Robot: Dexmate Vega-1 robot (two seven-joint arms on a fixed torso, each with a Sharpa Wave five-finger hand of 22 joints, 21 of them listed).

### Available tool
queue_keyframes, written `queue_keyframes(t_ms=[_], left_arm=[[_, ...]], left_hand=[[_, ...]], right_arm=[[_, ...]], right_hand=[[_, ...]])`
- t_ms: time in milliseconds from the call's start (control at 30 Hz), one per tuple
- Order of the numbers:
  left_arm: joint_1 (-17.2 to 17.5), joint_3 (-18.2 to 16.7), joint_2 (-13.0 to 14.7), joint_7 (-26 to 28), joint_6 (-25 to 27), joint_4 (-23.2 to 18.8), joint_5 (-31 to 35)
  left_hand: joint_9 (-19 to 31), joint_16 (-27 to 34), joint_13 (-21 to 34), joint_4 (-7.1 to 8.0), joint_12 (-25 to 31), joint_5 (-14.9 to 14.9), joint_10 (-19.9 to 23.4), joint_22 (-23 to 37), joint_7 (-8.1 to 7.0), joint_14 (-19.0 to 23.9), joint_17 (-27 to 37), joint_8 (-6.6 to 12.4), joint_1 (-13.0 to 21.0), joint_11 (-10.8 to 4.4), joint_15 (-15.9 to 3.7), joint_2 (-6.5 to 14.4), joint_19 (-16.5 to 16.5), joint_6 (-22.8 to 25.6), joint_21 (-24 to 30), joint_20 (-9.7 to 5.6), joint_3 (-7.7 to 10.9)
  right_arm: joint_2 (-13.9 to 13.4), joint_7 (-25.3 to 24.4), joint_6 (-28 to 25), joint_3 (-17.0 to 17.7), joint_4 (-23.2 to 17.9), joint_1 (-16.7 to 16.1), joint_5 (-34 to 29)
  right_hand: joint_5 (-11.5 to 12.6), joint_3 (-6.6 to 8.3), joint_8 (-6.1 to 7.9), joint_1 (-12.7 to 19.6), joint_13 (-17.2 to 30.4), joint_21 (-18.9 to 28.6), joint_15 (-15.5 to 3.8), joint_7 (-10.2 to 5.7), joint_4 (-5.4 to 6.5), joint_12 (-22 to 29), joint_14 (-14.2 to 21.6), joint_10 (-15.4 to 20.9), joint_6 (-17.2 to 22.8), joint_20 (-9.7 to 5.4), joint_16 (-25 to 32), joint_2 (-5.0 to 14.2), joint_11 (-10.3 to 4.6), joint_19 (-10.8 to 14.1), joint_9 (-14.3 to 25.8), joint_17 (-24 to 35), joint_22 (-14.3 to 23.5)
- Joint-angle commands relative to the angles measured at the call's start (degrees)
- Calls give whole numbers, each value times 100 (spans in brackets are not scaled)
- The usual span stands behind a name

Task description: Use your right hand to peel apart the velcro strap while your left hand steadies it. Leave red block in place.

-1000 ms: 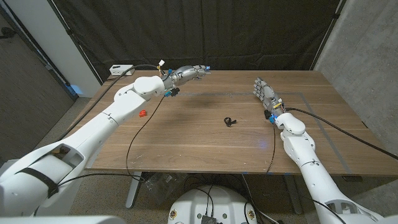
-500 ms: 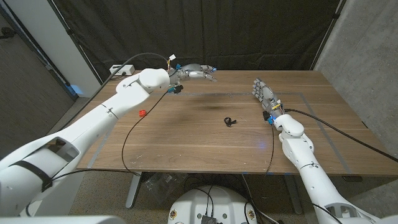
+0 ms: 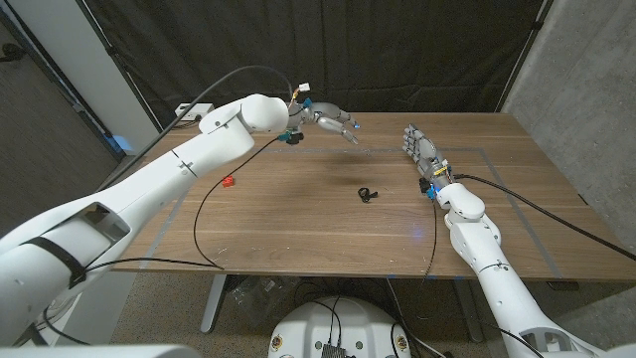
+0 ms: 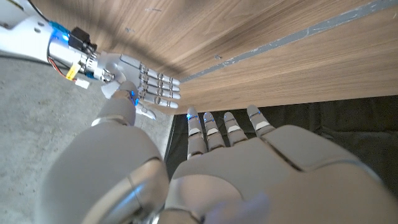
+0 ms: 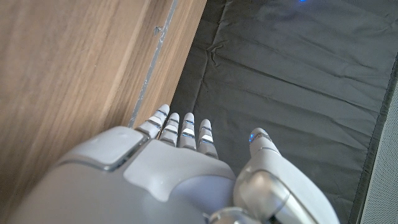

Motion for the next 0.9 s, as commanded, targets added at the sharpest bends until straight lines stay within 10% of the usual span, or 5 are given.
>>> queue_keyframes(t_ms=[33,533,900], left_arm=[[-555,730,-227,-1055,673,-631,1569],[-803,1487,-963,-2627,1120,-644,4361],[-316,1105,-1456,-2809,502,-270,5215]], left_hand=[[38,45,74,12,44,30,-76,40,15,-106,67,17,20,120,52,-2,-113,-25,-25,-6,-61],[93,106,213,47,191,37,-89,74,-64,-128,186,93,18,79,6,-38,-133,99,-10,-150,-180],[130,169,334,87,379,31,19,95,101,-50,290,286,29,-10,-103,6,-64,541,42,-225,-264]], right_arm=[[-15,17,85,-25,52,20,29],[-13,85,303,7,237,47,114],[-40,122,376,20,247,20,142]], right_hand=[[-13,-29,13,-13,2,-5,86,13,3,16,-2,53,55,40,24,-12,17,-39,8,23,30],[-12,-62,15,-65,2,-8,98,8,31,27,11,88,82,53,29,-34,29,-30,9,23,33],[-8,-79,20,-89,2,-12,129,8,42,33,31,110,110,61,32,-48,39,-26,9,21,34]])
